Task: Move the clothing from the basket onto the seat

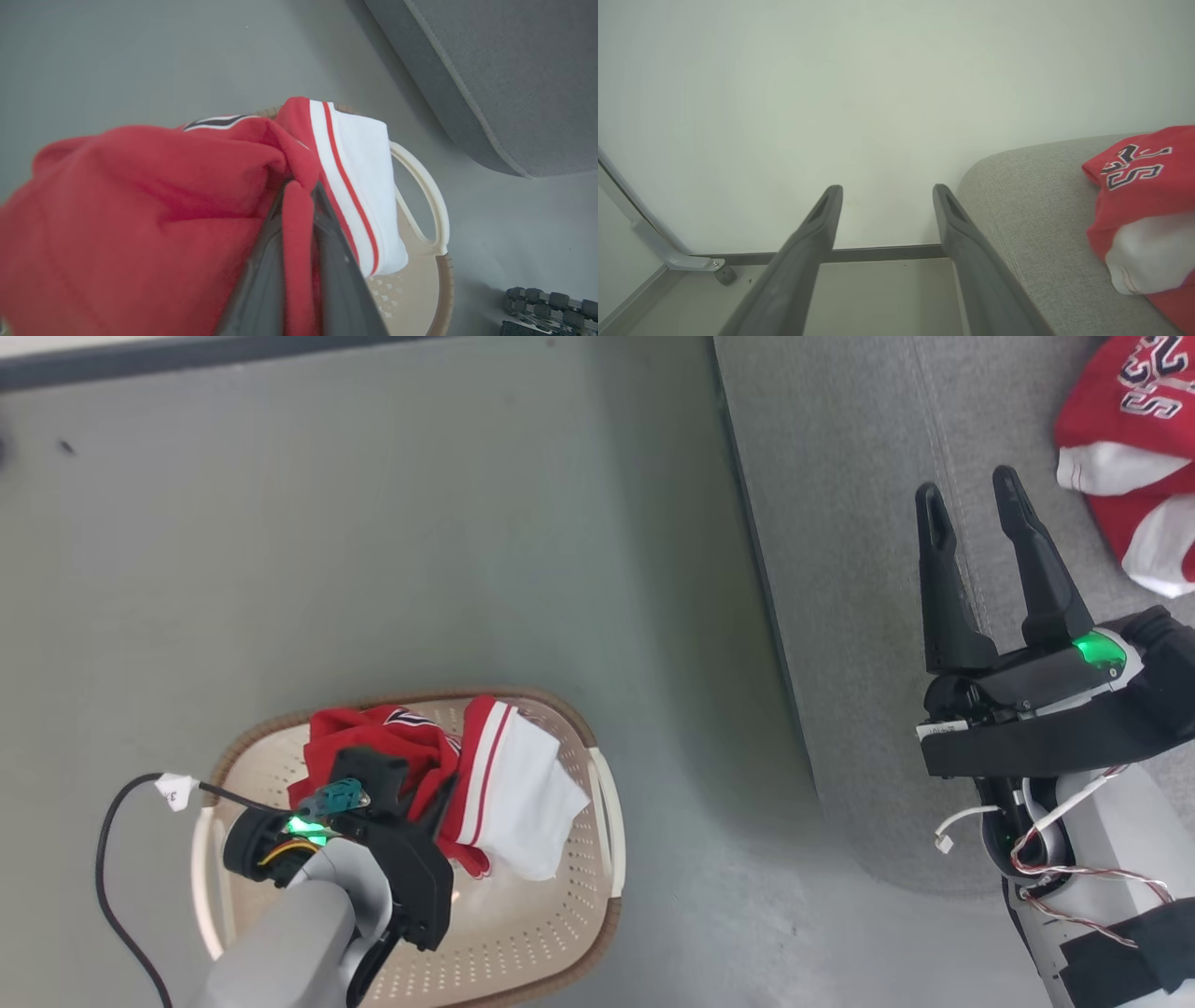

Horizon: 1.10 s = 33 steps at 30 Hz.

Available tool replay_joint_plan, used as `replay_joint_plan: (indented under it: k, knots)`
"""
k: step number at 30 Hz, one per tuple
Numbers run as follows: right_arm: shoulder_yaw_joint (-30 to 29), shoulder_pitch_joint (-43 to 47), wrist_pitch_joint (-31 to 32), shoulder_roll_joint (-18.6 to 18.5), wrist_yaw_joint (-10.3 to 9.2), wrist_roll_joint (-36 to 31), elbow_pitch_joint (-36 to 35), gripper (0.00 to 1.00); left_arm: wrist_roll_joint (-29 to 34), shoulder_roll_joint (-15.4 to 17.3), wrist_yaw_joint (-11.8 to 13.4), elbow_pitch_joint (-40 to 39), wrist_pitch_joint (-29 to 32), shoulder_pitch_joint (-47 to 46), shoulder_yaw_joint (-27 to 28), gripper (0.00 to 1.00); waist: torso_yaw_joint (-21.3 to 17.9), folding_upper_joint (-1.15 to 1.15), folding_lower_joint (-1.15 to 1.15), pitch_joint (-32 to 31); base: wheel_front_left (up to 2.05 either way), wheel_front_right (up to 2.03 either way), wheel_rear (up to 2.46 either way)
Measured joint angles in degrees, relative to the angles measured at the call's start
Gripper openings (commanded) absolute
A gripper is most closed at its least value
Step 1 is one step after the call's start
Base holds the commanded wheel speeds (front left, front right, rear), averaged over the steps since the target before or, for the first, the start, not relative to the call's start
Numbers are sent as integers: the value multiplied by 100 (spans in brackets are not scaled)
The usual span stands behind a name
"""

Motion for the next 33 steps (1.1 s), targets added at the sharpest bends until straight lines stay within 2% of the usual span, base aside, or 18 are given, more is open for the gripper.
replay_joint_plan:
  k: [12, 33]
  knots:
    - [3, 444, 0, -133, 0, 170, 271, 100, -367, 40, -1, -704, -609, 310, -308, 0, 451, 0, 0, -997, 0, 0, 0]
    - [500, 1626, 1, -235, 0, 580, 423, 100, -689, 330, -1, -2198, -816, 637, -420, 0, 1003, 0, 0, -2880, 0, 0, 0]
